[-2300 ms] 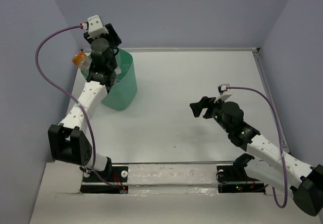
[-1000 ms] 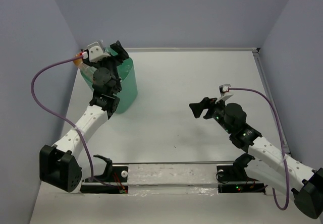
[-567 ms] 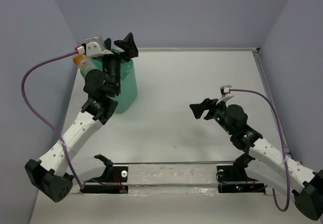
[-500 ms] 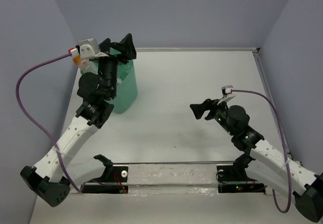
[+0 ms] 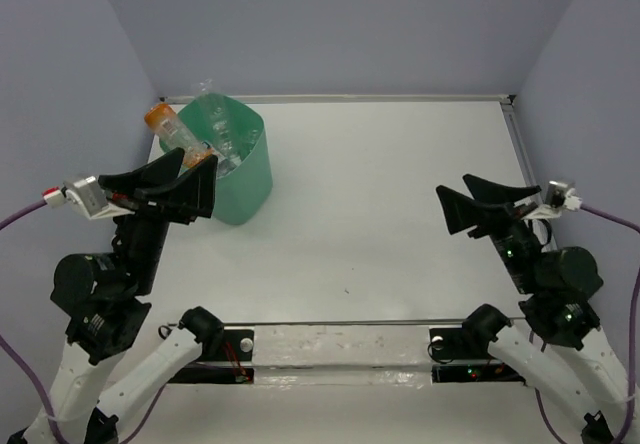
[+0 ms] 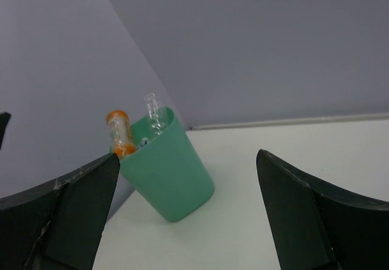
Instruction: Put the plastic bottles in the bin
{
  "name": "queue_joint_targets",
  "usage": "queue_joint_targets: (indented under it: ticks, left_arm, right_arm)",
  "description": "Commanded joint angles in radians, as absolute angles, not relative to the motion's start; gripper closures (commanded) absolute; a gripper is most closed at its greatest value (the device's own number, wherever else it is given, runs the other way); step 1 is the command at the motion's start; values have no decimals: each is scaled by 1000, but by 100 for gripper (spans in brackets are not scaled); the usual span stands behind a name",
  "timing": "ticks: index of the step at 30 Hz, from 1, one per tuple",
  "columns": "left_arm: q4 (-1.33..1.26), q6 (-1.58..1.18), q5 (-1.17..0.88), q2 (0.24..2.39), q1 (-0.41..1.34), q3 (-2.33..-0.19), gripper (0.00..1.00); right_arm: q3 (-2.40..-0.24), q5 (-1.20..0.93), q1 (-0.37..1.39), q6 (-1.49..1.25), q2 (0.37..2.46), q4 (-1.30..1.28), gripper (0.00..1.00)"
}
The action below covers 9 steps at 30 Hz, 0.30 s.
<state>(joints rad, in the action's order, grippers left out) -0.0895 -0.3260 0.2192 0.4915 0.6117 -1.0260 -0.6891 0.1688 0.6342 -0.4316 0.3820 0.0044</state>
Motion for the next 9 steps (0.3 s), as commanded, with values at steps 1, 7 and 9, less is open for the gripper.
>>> queue_joint_targets:
  ticks: [1,7,9]
  left_arm:
    - [93,-360,158,378,615,-989,1]
    - [153,-365,166,243,615,-913,1]
    - [164,-365,192,242,614,-902,1]
  right_arm:
    - [-792,210,629,-376,281,-84,0]
    - [-723,313,629,-373,233,-60,0]
    - [-716,299,629,-367,253,-16,0]
